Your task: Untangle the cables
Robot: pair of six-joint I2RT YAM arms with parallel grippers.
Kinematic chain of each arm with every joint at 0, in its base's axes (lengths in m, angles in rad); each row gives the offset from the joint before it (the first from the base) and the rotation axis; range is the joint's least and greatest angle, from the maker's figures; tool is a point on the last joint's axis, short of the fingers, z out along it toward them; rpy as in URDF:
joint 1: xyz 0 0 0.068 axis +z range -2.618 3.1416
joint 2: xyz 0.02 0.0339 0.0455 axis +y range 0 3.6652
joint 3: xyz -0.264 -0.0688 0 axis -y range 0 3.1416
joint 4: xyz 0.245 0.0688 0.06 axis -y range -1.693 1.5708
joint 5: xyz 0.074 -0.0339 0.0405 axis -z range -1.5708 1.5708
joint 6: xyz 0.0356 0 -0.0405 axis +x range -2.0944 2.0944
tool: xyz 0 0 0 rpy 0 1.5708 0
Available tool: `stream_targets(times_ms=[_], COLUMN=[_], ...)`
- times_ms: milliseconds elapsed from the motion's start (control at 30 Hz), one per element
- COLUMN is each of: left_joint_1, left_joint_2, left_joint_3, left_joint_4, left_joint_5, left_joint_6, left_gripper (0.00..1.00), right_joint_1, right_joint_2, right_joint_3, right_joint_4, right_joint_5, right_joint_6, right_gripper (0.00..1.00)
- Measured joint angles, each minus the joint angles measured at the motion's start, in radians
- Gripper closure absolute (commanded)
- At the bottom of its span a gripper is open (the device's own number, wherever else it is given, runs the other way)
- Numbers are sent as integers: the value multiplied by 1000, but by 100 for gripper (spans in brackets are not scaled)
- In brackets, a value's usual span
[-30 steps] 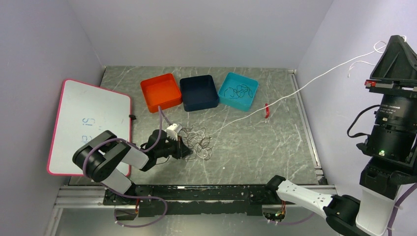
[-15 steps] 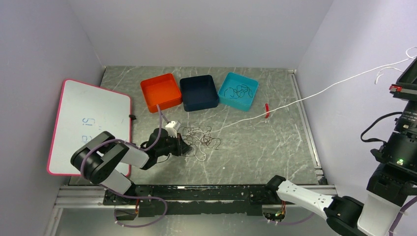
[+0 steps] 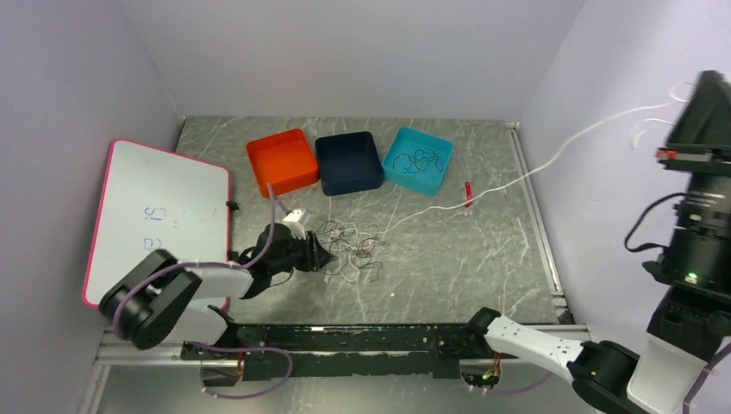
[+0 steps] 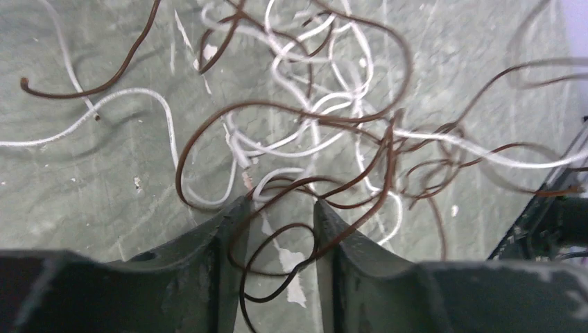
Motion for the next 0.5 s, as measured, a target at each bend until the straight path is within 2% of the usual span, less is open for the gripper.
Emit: stream_targets(times_ms=[200, 267, 300, 500], left_joint_1=[0, 0, 0, 0], left_joint_2=[-230, -313, -353, -529], left_joint_3=[24, 53, 67, 126], left_joint_4=[-182, -246, -274, -414], left_joint_5=[-39, -57, -66, -84], left_joint_6=[59, 86, 100, 170], left_gripper=[32, 9, 2, 0], right_joint_1=[2, 3, 3, 4], right_joint_2=[63, 96, 115, 209], right_joint_3=[-32, -56, -68, -90], right_joint_4=[-162, -200, -220, -303], right_joint_5=[-149, -216, -251, -422], right_joint_6=[212, 270, 296, 393], right_gripper=[100, 100, 100, 100])
